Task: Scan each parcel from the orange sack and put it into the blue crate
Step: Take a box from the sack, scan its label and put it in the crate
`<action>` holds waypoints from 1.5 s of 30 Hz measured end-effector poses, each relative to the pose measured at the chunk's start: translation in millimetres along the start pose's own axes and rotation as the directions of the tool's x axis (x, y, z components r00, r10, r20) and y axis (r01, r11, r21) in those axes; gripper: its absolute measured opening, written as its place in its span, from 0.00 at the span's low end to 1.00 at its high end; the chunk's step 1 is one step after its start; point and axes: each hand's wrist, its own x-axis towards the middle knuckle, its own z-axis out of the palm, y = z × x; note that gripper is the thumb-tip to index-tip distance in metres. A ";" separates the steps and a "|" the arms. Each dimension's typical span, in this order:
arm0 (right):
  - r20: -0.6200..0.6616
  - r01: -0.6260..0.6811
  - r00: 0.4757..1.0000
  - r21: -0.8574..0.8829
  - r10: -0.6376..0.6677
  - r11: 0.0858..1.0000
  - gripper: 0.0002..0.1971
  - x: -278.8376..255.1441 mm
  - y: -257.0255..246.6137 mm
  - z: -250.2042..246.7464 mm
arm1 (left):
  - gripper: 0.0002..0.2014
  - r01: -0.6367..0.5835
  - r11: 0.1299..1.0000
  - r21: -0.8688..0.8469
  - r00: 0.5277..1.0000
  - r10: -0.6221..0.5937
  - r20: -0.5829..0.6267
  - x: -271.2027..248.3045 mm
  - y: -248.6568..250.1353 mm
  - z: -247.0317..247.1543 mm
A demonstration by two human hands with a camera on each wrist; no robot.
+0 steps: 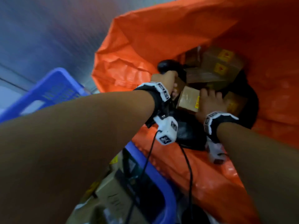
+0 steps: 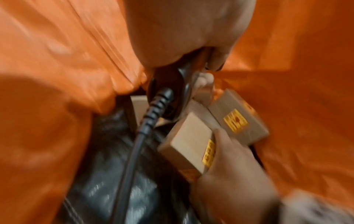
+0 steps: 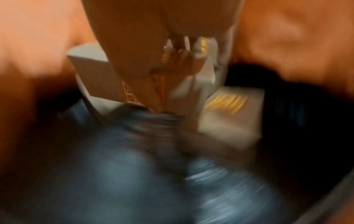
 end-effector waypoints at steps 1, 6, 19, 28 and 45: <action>-0.012 -0.065 0.998 0.128 0.067 0.990 0.40 -7.4 -14.6 -8.4 | 0.10 -0.023 1.000 -0.007 1.000 0.023 -0.002 -0.5 11.6 -12.4; -0.058 -0.061 0.994 0.395 0.091 0.917 0.38 -23.7 -72.1 -98.6 | 0.10 -0.202 0.979 0.018 0.979 0.202 -0.037 -24.3 73.3 -84.8; -0.211 0.552 0.834 0.357 -0.510 0.754 0.34 -191.5 -317.8 -346.8 | 0.10 -0.494 0.859 -0.134 0.809 0.398 -0.432 -223.4 140.5 -375.6; -0.011 0.562 0.723 0.590 -0.690 0.580 0.24 -289.9 -415.1 -299.9 | 0.08 -0.539 0.770 -0.342 0.722 0.213 -0.658 -266.4 40.6 -488.0; 0.195 -0.127 0.589 0.981 -0.784 0.149 0.27 -274.5 -444.0 -291.6 | 0.08 -0.517 0.731 -0.446 0.779 0.187 -0.598 -242.9 9.0 -501.7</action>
